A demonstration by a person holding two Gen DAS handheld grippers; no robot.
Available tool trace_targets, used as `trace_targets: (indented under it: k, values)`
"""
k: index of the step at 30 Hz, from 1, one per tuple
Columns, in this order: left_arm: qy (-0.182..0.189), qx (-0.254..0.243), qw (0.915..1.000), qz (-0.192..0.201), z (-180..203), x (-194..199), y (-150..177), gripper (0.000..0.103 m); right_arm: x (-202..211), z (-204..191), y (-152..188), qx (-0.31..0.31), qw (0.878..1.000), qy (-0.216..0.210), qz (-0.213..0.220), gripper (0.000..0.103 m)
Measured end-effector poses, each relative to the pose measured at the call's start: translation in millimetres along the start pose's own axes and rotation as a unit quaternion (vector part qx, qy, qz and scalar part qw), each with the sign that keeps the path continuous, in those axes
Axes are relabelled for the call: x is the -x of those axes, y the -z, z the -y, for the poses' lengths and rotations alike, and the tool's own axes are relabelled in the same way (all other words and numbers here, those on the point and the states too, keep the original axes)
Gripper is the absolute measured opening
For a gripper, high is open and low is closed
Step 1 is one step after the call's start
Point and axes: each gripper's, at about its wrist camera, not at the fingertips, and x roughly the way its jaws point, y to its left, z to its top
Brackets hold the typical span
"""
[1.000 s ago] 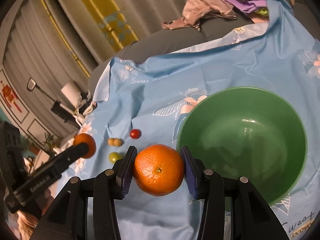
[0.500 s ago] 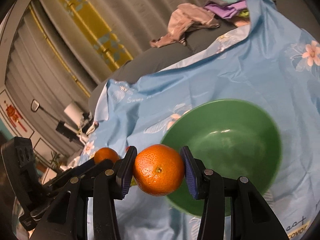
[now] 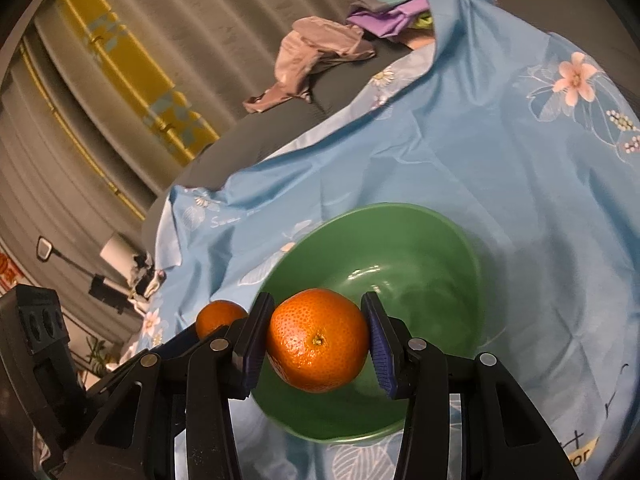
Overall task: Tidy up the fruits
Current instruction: 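Carry both held tangerines over the green bowl with both grippers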
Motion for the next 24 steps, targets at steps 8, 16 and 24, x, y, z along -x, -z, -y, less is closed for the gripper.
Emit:
trace_targets:
  k: [8, 16, 24]
  values:
    - [0.003, -0.005, 0.9999, -0.013, 3.2, -16.7, -2.9, 0.041, -3.6, 8.4, -0.8, -0.012, 1.000, 0.026, -0.006, 0.047]
    - [0.005, -0.001, 0.9996, -0.027, 6.4, -29.6, -0.4, 0.041, -4.9, 17.4, 0.0, -0.023, 0.998, 0.057, -0.011, 0.047]
    - [0.008, -0.009, 0.9993, -0.037, 11.6, -37.7, 2.4, 0.041, -9.9, 17.7, 0.9, -0.023, 0.997, 0.077, -0.019, 0.047]
